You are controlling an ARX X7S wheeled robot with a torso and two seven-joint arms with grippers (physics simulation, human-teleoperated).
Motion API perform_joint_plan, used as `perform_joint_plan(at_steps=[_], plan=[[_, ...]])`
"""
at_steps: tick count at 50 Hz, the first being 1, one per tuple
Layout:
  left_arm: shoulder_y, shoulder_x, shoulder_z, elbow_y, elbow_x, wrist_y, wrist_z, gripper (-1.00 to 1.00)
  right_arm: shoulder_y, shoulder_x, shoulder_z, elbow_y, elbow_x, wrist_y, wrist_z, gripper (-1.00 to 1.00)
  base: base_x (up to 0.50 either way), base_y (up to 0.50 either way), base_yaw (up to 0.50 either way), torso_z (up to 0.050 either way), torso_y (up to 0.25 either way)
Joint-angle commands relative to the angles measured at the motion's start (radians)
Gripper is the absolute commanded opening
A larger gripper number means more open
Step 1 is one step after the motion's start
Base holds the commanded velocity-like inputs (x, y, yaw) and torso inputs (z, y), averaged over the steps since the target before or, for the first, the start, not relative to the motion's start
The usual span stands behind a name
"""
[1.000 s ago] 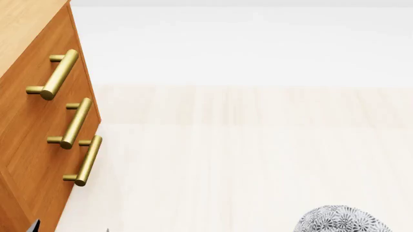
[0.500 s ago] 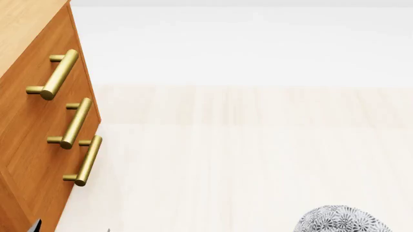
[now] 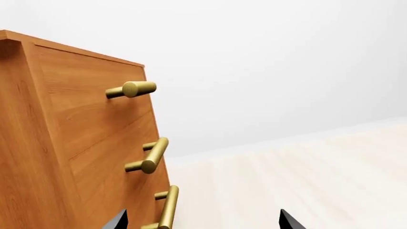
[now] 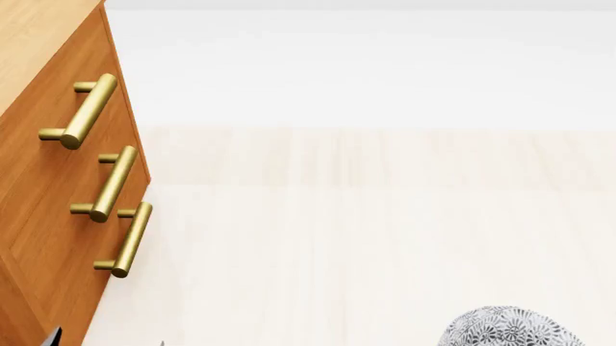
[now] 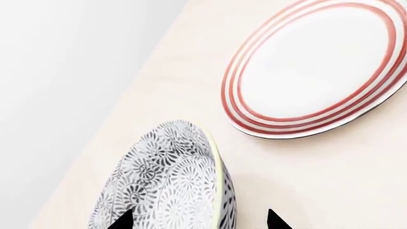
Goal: Put the bowl on top of the cabinet.
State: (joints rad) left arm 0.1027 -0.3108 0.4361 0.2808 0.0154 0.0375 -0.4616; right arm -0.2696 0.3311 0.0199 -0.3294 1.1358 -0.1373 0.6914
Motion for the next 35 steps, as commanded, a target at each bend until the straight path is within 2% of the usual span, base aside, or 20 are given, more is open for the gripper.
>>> perform_joint_plan(at_steps=[1,35], plan=[[0.0,0.002,-0.006,0.001,-0.007,-0.004,0.015,1.0,0.021,0.006,-0.002,0.026,0.005,0.012,-0.004,1.0,0.0,0.0,0.0,0.0,0.0],[-0.006,-0.006,0.006,0.0,-0.011,-0.007,0.009,1.0,0.122,0.015,-0.029,0.136,0.024,0.065,0.028,1.0,0.0,0.0,0.0,0.0,0.0]])
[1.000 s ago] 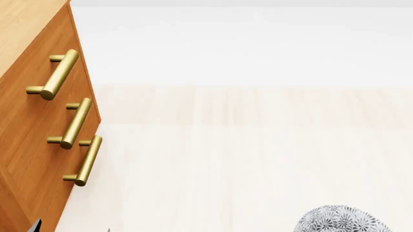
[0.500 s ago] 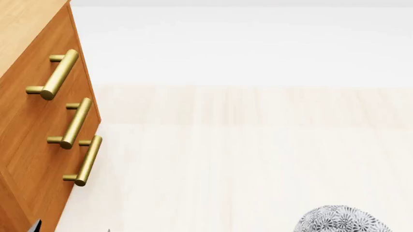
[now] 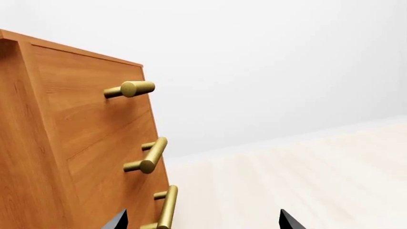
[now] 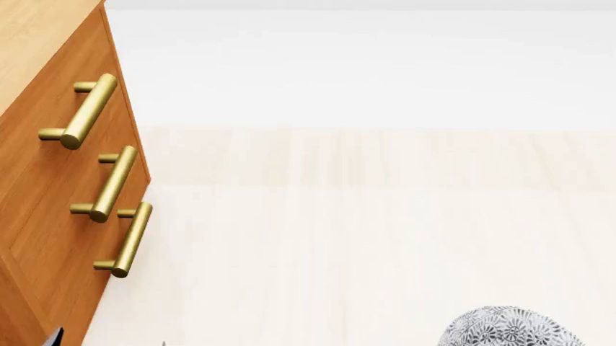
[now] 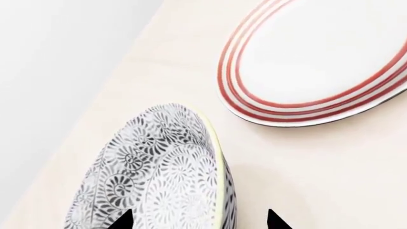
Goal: Put the bowl on top of the cabinet.
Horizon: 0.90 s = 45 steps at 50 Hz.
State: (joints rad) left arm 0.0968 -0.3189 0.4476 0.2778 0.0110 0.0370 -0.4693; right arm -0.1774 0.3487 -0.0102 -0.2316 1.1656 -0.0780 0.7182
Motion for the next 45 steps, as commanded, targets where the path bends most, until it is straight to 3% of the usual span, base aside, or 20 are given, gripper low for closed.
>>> perform_joint_plan(at_steps=[1,45], plan=[[0.0,0.002,-0.005,0.003,-0.007,-0.007,0.016,1.0,0.032,-0.003,0.0,0.041,-0.006,0.007,0.002,1.0,0.0,0.0,0.0,0.0,0.0],[-0.007,-0.007,0.009,0.0,-0.012,-0.011,0.009,1.0,0.125,-0.002,-0.039,0.156,-0.005,0.055,0.018,1.0,0.0,0.0,0.0,0.0,0.0]])
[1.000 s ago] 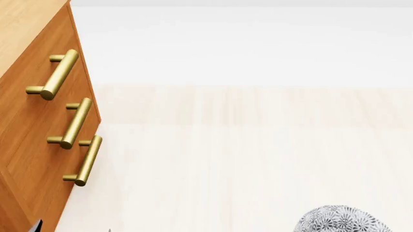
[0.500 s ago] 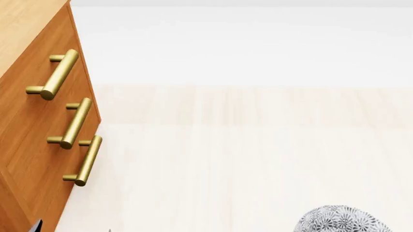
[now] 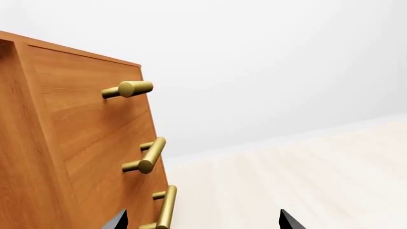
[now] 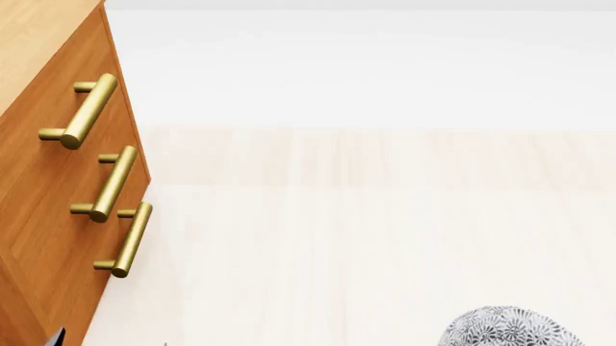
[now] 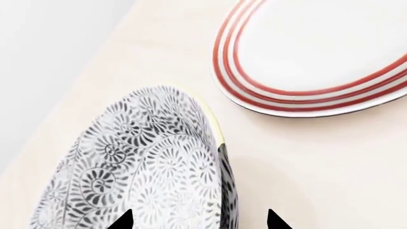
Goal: Put the bowl on top of the cabinet.
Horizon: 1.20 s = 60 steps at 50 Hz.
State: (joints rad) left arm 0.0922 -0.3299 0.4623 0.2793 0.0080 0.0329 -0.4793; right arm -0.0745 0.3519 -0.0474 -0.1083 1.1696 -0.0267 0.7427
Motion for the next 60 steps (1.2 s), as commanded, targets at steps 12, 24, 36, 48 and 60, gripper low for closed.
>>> perform_joint_plan(at_steps=[12,24,36,48,60], plan=[[-0.005,0.001,-0.002,-0.001,-0.01,-0.009,0.015,1.0,0.036,-0.004,0.0,0.052,0.0,0.009,-0.002,1.0,0.0,0.0,0.0,0.0,0.0],[-0.002,-0.003,-0.001,0.004,-0.01,-0.008,0.01,1.0,0.027,-0.005,0.005,0.045,-0.001,-0.002,-0.003,-1.0,0.0,0.0,0.0,0.0,0.0],[-0.002,-0.006,0.001,0.004,-0.012,-0.006,0.006,1.0,0.021,-0.004,0.003,0.039,0.002,-0.005,-0.009,-1.0,0.0,0.0,0.0,0.0,0.0],[-0.006,-0.007,0.005,-0.001,-0.014,-0.006,0.004,1.0,0.015,-0.003,0.003,0.033,0.007,-0.009,-0.019,-1.0,0.0,0.0,0.0,0.0,0.0],[-0.013,-0.003,0.006,-0.008,-0.022,-0.009,0.003,1.0,-0.053,-0.018,0.004,-0.078,-0.117,-0.116,-0.067,-1.0,0.0,0.0,0.0,0.0,0.0]])
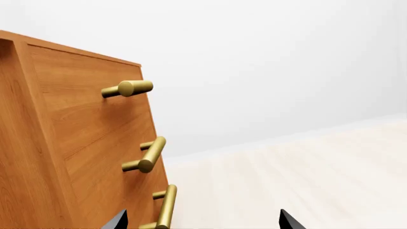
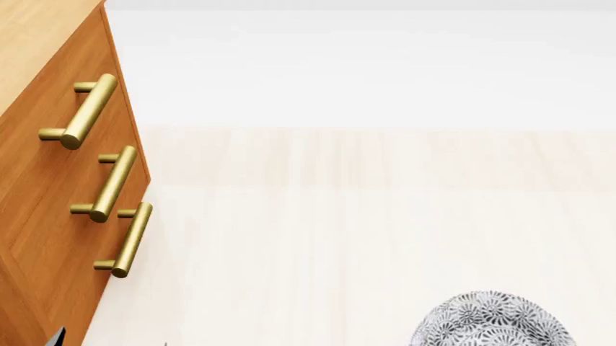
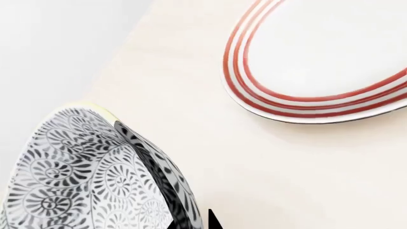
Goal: Put the bowl on top of the cabinet.
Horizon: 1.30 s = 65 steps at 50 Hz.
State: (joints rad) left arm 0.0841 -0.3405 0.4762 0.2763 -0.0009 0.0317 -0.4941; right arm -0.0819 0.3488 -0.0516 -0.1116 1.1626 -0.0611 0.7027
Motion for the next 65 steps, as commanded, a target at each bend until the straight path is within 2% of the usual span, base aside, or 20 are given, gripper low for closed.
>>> perform_joint_plan(at_steps=[1,12,16,21,27,37,45,48,49,56,58,61,65], plan=[[-0.004,0.007,-0.009,-0.003,-0.015,-0.009,0.017,1.0,-0.053,-0.016,0.011,-0.086,-0.129,-0.091,-0.014,-1.0,0.0,0.0,0.0,0.0,0.0],[-0.029,0.026,-0.011,0.004,-0.032,-0.118,0.01,1.0,-0.008,0.031,-0.071,-0.131,-0.31,-0.004,0.098,-1.0,0.0,0.0,0.0,0.0,0.0],[-0.042,0.035,-0.007,0.003,-0.037,-0.157,0.01,1.0,-0.016,0.049,-0.089,-0.162,-0.336,-0.003,0.081,-1.0,0.0,0.0,0.0,0.0,0.0],[-0.048,0.036,-0.004,0.028,-0.039,-0.214,0.009,1.0,-0.023,0.054,-0.126,-0.202,-0.472,0.008,0.15,-1.0,0.0,0.0,0.0,0.0,0.0],[-0.056,0.042,-0.02,0.043,-0.092,-0.277,0.023,1.0,0.103,0.026,-0.177,-0.07,-0.483,0.079,0.129,-1.0,0.0,0.0,0.0,0.0,0.0],[-0.037,0.017,-0.041,0.071,-0.218,-0.226,0.121,1.0,0.15,0.062,-0.21,-0.221,-0.535,0.18,0.234,-1.0,0.0,0.0,0.0,0.0,0.002],[-0.034,0.011,-0.043,0.086,-0.245,-0.256,0.125,1.0,0.183,0.08,-0.235,-0.3,-0.554,0.252,0.285,-1.0,0.0,0.0,0.0,0.0,0.0],[-0.035,0.01,-0.037,0.084,-0.234,-0.253,0.123,1.0,0.201,0.081,-0.242,-0.306,-0.557,0.271,0.294,-1.0,0.0,0.0,0.0,0.0,0.0],[-0.043,0.017,-0.042,0.09,-0.238,-0.307,0.098,1.0,0.214,0.08,-0.245,-0.298,-0.553,0.281,0.29,-1.0,0.0,0.0,0.0,0.0,0.0],[-0.043,0.008,-0.018,0.099,-0.217,-0.291,0.11,1.0,0.254,0.075,-0.29,-0.29,-0.616,0.313,0.309,-1.0,0.0,0.0,0.0,0.0,0.0],[-0.051,0.005,-0.022,0.107,-0.213,-0.325,0.096,1.0,0.281,0.069,-0.301,-0.275,-0.627,0.322,0.305,-1.0,0.0,0.0,0.0,0.0,0.0],[-0.058,-0.004,-0.033,0.09,-0.255,-0.277,0.145,1.0,0.309,0.065,-0.312,-0.27,-0.639,0.33,0.3,-1.0,0.0,0.0,0.0,0.0,0.0],[-0.098,-0.005,-0.032,0.085,-0.29,-0.308,0.177,1.0,0.343,0.07,-0.348,-0.289,-0.671,0.351,0.29,-1.0,0.0,0.0,0.0,0.0,0.0]])
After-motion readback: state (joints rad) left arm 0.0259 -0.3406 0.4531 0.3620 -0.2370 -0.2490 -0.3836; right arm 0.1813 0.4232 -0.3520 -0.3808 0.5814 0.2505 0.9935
